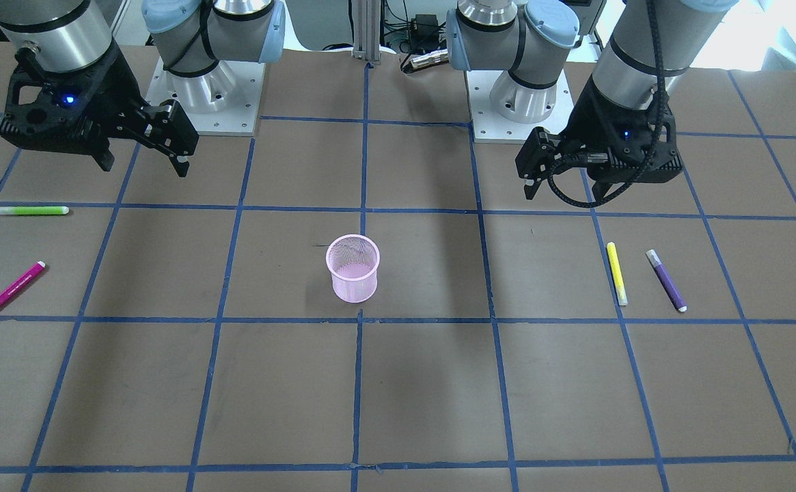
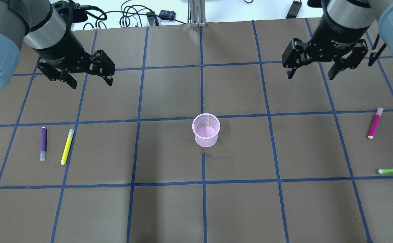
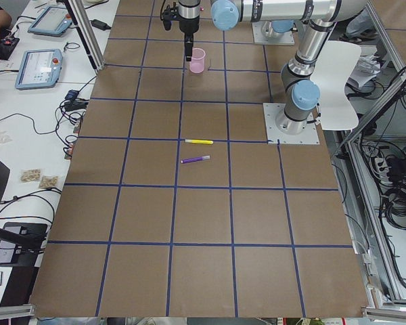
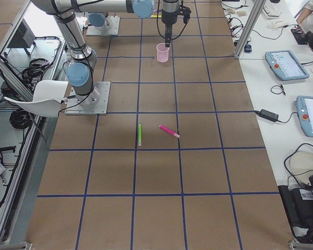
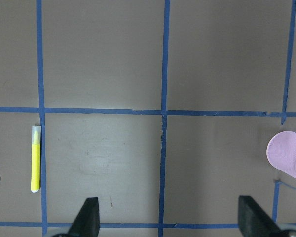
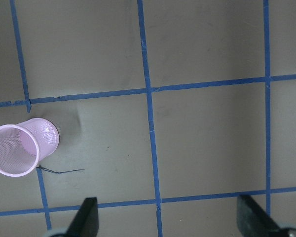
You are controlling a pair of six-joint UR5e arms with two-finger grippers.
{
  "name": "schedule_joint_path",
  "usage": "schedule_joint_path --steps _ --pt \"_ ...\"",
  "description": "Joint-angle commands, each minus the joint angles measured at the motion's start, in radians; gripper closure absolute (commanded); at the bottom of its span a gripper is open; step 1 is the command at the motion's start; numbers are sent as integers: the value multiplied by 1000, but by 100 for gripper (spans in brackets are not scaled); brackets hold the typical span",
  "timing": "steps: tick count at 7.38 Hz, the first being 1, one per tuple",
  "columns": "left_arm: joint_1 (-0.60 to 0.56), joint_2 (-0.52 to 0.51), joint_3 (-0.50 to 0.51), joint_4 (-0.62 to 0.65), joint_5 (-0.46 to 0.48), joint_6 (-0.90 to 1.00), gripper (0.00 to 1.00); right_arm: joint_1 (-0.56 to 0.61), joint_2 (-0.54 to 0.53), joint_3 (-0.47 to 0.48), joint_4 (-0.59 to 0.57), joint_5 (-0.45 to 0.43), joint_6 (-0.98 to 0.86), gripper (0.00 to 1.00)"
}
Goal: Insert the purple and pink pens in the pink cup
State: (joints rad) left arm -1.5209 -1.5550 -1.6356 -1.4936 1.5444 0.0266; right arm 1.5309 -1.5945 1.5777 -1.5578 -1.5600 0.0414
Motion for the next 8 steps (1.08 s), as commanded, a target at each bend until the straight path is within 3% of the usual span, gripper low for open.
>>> schedule_joint_path --steps 1,4,6,8 --pt "2 25 -33 -11 8 3 0 -6 2 5 -1 0 -6 0" --pt "5 26 -32 -40 11 4 0 -35 8 28 -7 -11 -34 0" --pt "8 24 -35 -42 11 4 0 -244 14 150 -104 -6 -156 0" --pt "14 27 -30 -53 10 4 0 -470 59 328 -372 -5 -311 0"
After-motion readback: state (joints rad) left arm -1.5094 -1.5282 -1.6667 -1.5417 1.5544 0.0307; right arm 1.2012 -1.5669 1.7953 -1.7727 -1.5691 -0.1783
